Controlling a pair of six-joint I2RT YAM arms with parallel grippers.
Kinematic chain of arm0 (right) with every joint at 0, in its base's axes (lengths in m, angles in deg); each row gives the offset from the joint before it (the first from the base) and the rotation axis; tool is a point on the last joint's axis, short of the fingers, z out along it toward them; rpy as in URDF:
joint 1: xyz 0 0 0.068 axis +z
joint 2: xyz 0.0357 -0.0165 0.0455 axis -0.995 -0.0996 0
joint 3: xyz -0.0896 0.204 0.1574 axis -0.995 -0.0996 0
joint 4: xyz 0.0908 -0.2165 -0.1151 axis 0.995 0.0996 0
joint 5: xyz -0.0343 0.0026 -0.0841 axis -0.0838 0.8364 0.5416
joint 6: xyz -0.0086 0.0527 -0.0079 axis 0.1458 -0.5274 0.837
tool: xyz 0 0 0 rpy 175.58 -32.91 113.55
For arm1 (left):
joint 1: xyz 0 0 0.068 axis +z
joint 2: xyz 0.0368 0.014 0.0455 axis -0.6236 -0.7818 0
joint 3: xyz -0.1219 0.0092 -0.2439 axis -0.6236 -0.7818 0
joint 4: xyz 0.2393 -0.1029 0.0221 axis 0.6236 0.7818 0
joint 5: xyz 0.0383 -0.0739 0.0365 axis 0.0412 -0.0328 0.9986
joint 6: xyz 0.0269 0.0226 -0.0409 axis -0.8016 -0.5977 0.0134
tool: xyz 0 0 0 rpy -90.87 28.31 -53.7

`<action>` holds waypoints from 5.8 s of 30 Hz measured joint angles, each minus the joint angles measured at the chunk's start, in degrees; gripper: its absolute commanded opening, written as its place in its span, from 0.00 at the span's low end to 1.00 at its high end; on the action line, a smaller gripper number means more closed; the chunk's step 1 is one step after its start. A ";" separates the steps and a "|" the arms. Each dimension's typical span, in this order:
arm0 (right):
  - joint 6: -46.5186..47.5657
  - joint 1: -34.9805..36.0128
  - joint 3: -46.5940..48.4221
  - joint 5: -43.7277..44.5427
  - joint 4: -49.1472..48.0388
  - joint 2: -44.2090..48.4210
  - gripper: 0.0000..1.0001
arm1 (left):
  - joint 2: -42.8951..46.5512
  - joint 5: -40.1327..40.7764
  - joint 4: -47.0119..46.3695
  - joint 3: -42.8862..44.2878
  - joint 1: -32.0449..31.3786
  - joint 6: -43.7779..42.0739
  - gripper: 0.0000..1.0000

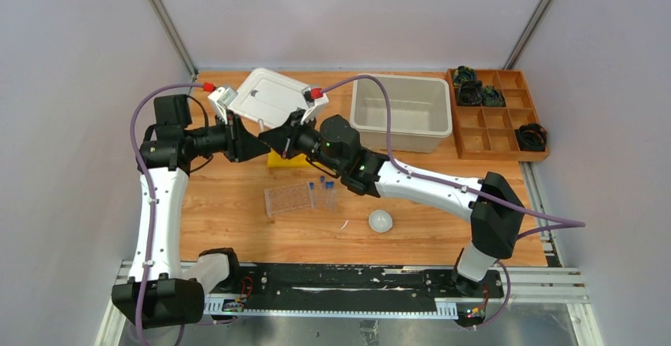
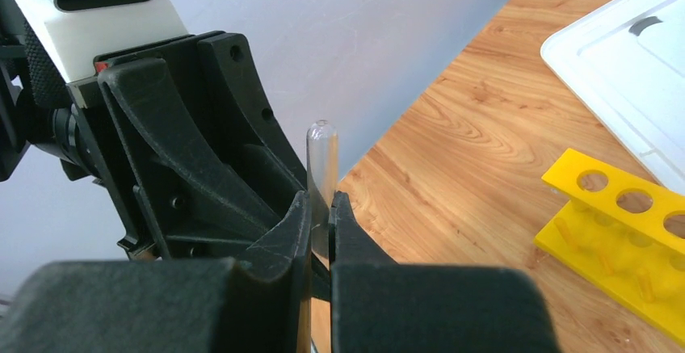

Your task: Organize the chemistry lab equipment

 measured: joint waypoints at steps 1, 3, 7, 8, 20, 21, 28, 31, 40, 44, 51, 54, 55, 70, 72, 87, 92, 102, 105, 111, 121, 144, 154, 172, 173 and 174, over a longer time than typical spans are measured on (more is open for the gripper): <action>0.11 0.13 0.00 0.59 -0.17 -0.02 0.09 | 0.00 -0.07 0.11 0.15 0.00 0.04 0.19; 0.57 0.33 0.00 1.42 -0.42 -0.02 0.17 | 0.00 0.28 0.09 0.24 0.02 0.13 0.13; 0.52 0.74 0.07 2.93 -0.35 -0.02 0.43 | 0.07 1.03 0.07 0.24 0.04 -0.20 0.10; 0.28 0.79 0.20 3.13 -0.24 -0.02 0.46 | 0.13 1.42 0.07 0.24 0.07 -0.35 0.10; 1.18 -1.22 17.79 1.44 19.43 -2.78 0.58 | 1.97 2.56 -0.07 0.17 0.07 -2.95 0.16; 1.38 -1.62 19.89 0.50 21.73 -3.58 0.57 | 2.49 2.58 -0.07 0.15 0.07 -3.30 0.17; 2.29 -4.26 24.41 -7.10 31.19 -6.03 0.48 | 5.22 3.10 0.00 -0.85 0.07 -5.86 0.18; 3.06 -4.55 24.94 -9.77 32.63 -6.14 0.44 | 5.68 3.30 0.11 -1.42 0.07 -6.71 0.18; 4.24 -4.94 29.33 -15.10 36.37 -8.07 0.20 | 5.92 3.67 0.07 -1.53 0.07 -7.76 0.18; 4.17 -5.57 30.62 -17.27 37.66 -9.01 0.05 | 5.84 4.07 0.11 -1.53 0.07 -7.87 0.46; 5.09 -7.61 31.76 -18.73 40.61 -9.94 0.00 | 5.22 6.19 -0.35 -1.51 0.07 -6.82 1.00; 7.17 -9.05 31.74 -17.55 41.92 -9.94 0.00 | 4.37 8.50 -0.33 -1.49 0.07 -6.03 1.00; 8.33 -9.51 31.56 -16.50 42.14 -9.88 0.00 | 3.93 9.70 -0.33 -1.42 0.07 -5.70 1.00; 23.04 -9.33 14.12 -3.19 31.36 -9.20 0.00 | -7.21 23.67 -0.35 0.50 7.23 -1.44 1.00; 24.92 -8.50 13.14 -1.53 27.30 -10.29 0.00 | -7.72 24.26 -0.35 0.50 8.50 -1.46 1.00; 34.14 -5.22 10.34 7.54 6.62 -20.00 0.00 | -8.52 24.72 -0.11 -1.11 9.33 -4.26 1.00; 35.15 -4.61 10.34 9.53 5.55 -22.05 0.00 | -8.50 24.65 0.11 -1.11 9.33 -5.20 1.00; 35.23 -4.50 10.36 10.45 4.39 -23.80 0.00 | -8.50 24.26 0.15 -1.11 9.33 -6.27 1.00; 35.23 -4.50 10.36 10.58 4.22 -23.80 0.00 | -8.50 24.24 0.15 -1.11 9.33 -6.40 1.00; 35.23 -4.48 10.29 10.82 3.85 -23.82 0.00 | -8.50 24.24 0.17 -1.11 9.33 -6.43 1.00; 35.19 -4.48 9.66 10.82 2.64 -24.81 0.00 | -8.48 24.24 0.17 -1.11 9.33 -6.49 1.00; 33.86 -3.45 7.96 12.70 2.43 -25.62 0.41 | -8.24 24.26 0.74 -0.33 9.33 -6.56 1.00; 31.80 -3.26 3.65 13.40 7.28 -19.76 0.46 | -7.43 24.26 1.05 -0.02 9.33 -6.40 1.00; 5.14 -3.23 -13.31 12.09 42.23 -0.46 0.21 | -6.93 22.16 1.42 1.88 9.33 -4.87 1.00; 4.42 -3.23 -13.55 11.50 42.97 -0.52 0.21 | -6.93 22.03 1.42 1.92 9.33 -4.76 1.00; 3.87 -3.23 -13.57 11.04 43.39 -0.55 0.21 | -6.93 21.84 1.44 1.97 9.33 -4.66 1.00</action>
